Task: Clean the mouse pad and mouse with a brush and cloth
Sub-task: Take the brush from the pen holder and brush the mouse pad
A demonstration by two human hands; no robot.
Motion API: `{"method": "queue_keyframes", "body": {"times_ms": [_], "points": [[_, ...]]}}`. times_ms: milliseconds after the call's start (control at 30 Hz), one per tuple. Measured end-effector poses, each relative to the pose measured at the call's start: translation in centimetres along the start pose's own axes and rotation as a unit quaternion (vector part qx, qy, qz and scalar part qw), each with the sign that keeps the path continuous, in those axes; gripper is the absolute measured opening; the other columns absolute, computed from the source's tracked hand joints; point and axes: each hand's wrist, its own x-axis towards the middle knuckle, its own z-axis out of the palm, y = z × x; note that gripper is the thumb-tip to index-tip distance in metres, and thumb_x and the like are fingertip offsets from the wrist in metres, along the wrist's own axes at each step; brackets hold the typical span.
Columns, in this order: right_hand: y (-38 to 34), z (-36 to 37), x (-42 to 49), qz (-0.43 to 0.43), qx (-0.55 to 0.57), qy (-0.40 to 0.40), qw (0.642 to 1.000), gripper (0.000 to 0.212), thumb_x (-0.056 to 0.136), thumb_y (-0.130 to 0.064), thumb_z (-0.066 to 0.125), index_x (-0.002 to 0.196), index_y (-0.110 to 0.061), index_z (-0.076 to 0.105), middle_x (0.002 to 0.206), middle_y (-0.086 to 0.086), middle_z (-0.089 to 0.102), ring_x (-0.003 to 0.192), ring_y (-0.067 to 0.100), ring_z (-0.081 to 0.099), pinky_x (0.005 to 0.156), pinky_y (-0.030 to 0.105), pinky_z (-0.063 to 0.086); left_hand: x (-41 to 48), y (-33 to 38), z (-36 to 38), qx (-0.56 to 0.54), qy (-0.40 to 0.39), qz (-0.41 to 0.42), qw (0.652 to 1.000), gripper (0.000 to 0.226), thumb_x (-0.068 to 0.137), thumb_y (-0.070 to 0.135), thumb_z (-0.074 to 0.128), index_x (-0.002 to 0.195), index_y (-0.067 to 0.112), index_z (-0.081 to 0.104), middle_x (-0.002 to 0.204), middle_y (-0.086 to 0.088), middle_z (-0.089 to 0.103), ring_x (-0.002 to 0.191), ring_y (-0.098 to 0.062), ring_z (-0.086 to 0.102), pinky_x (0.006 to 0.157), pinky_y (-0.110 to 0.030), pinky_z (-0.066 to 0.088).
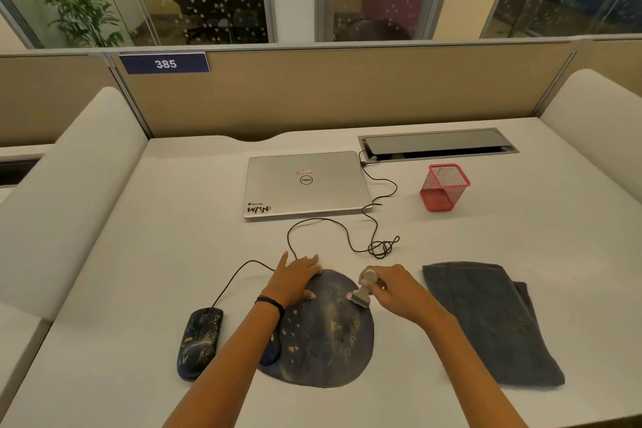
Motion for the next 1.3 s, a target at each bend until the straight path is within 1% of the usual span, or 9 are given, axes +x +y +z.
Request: {"method": "queue_keyframes", "body": {"times_ms": [233, 333, 433, 600, 733, 867, 1033, 1100, 1300], "points": [[-0.6, 0.2, -0.2, 0.007, 0.034, 0.061, 0.998, 0.021, 0.096, -0.024, 0.043, 0.102, -0.017, 0.063, 0.085, -0.008, 0.059, 0.067, -0.002, 0.051, 0.061, 0.006, 0.036, -0.2, 0.4, -0.1, 0.003, -0.008, -0.016, 1.0, 0.068, 0.092, 0.035, 0.053, 0.149, 0.021, 0.017, 0.158, 0.0, 0.009, 0.145, -0.02, 0.015, 0.115, -0.055, -0.001], [-0.2, 0.5, -0.3, 0.008, 0.009, 0.014, 1.0, 0.02, 0.096, -0.026, 0.042, 0.094, -0.02, 0.061, 0.085, -0.001, 0.064, 0.066, 0.003, 0.052, 0.064, 0.016, 0.041, -0.2, 0.5, -0.1, 0.01, -0.011, -0.017, 1.0, 0.069, 0.093, 0.034, 0.053, 0.149, 0.021, 0.015, 0.159, 0.001, 0.007, 0.145, -0.02, 0.013, 0.115, -0.056, 0.001], [-0.2, 0.0, -0.5, 0.019, 0.009, -0.018, 1.0, 0.021, 0.096, -0.025, 0.043, 0.094, -0.017, 0.063, 0.088, 0.003, 0.068, 0.075, 0.012, 0.059, 0.071, 0.027, 0.048, -0.1, 0.6, -0.1, 0.007, -0.013, -0.021, 1.0, 0.07, 0.093, 0.033, 0.053, 0.149, 0.021, 0.015, 0.159, 0.0, 0.007, 0.145, -0.021, 0.013, 0.114, -0.057, 0.001], [-0.5, 0.5, -0.9, 0.005, 0.019, 0.047, 0.999, 0.02, 0.097, -0.027, 0.042, 0.101, -0.021, 0.061, 0.089, -0.004, 0.065, 0.072, 0.003, 0.053, 0.066, 0.01, 0.039, -0.1, 0.5, 0.1, 0.002, -0.022, -0.033, 0.999, 0.071, 0.093, 0.028, 0.054, 0.15, 0.02, 0.012, 0.159, 0.0, 0.003, 0.146, -0.022, 0.01, 0.115, -0.055, 0.006], [0.4, 0.9, -2.0, 0.023, 0.023, -0.001, 0.999, 0.018, 0.096, -0.027, 0.043, 0.095, -0.024, 0.061, 0.087, -0.004, 0.065, 0.076, 0.012, 0.059, 0.071, 0.024, 0.048, 0.1, 0.8, 0.4, -0.004, -0.027, -0.023, 0.999, 0.072, 0.092, 0.027, 0.055, 0.15, 0.019, 0.012, 0.159, -0.001, 0.003, 0.146, -0.023, 0.009, 0.116, -0.053, 0.011], [0.1, 0.3, -1.9, 0.009, 0.023, 0.04, 0.999, 0.02, 0.097, -0.027, 0.042, 0.099, -0.021, 0.06, 0.09, -0.004, 0.066, 0.075, 0.006, 0.056, 0.069, 0.015, 0.043, 0.2, 0.7, 0.4, 0.003, -0.021, -0.024, 0.999, 0.072, 0.093, 0.028, 0.054, 0.15, 0.019, 0.012, 0.159, -0.001, 0.003, 0.146, -0.023, 0.009, 0.116, -0.051, 0.01], [0.3, 0.6, -2.0, 0.025, 0.007, -0.009, 1.0, 0.019, 0.096, -0.03, 0.043, 0.098, -0.024, 0.061, 0.096, 0.001, 0.068, 0.083, 0.015, 0.061, 0.078, 0.032, 0.051, 0.3, 0.8, 0.5, 0.015, -0.023, -0.023, 0.999, 0.071, 0.093, 0.029, 0.053, 0.15, 0.019, 0.011, 0.159, -0.001, 0.003, 0.146, -0.024, 0.009, 0.117, -0.051, 0.008], [0.1, 0.3, -1.9, 0.025, 0.008, -0.029, 0.999, 0.02, 0.096, -0.03, 0.044, 0.099, -0.023, 0.062, 0.096, 0.002, 0.069, 0.083, 0.017, 0.061, 0.077, 0.032, 0.051, 0.3, 0.7, 0.5, 0.014, -0.023, -0.024, 0.999, 0.071, 0.093, 0.029, 0.053, 0.15, 0.018, 0.011, 0.159, -0.002, 0.003, 0.146, -0.024, 0.009, 0.117, -0.05, 0.009], [-0.6, 0.5, -1.5, 0.014, 0.019, -0.007, 1.0, 0.021, 0.096, -0.031, 0.043, 0.105, -0.024, 0.061, 0.102, -0.001, 0.068, 0.085, 0.011, 0.06, 0.079, 0.025, 0.049, 0.3, 0.7, 0.6, 0.001, -0.03, -0.028, 0.999, 0.072, 0.093, 0.027, 0.053, 0.15, 0.018, 0.01, 0.159, -0.001, 0.001, 0.146, -0.024, 0.007, 0.117, -0.051, 0.01]]}}
